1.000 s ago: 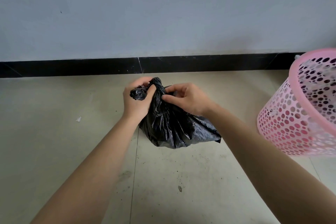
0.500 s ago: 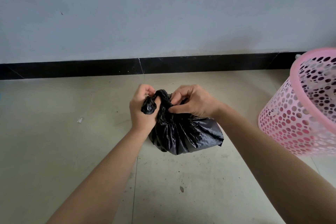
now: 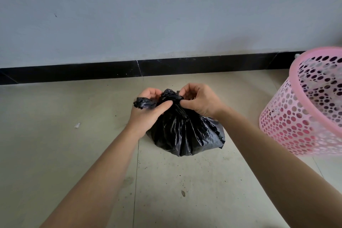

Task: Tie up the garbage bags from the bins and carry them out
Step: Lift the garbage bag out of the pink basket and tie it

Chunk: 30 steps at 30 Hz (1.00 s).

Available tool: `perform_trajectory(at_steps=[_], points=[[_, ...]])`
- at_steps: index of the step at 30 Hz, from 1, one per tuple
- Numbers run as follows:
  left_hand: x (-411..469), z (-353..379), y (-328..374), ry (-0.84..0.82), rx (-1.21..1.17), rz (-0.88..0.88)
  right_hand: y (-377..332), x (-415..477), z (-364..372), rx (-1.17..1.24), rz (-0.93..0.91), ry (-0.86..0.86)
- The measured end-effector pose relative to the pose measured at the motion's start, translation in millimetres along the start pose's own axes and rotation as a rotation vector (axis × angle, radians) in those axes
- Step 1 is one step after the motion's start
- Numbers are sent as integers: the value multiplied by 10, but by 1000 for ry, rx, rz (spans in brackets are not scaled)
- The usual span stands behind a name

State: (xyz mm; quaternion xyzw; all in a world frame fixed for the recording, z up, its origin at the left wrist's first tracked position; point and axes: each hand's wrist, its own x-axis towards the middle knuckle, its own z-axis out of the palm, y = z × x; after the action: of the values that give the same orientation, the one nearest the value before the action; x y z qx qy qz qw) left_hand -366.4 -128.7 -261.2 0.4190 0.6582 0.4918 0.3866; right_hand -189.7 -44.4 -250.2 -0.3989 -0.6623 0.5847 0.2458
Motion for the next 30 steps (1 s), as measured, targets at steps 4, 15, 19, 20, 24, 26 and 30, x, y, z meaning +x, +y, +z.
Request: perform_trajectory(at_steps=[4,15,19,20,24,26,30], points=[[18,29,10,172,261,74,17,-10,-21,-30,-46,45],[2,-27,-138,202,271,128,32,27,-108,8,29,69],[34,16,-101,152,27,28,46,41,31,-186,27,-18],[35,6,-94,165,-40,2,51,41,27,-203,37,-25],[4,-24,-100,269,-109,10,47,39,-20,-188,57,-31],[-28,-2,-94,275,-79,32,32,46,-27,-197,60,-56],[-18,7,-83,231,-107,7,11,38,-26,-178,62,-121]])
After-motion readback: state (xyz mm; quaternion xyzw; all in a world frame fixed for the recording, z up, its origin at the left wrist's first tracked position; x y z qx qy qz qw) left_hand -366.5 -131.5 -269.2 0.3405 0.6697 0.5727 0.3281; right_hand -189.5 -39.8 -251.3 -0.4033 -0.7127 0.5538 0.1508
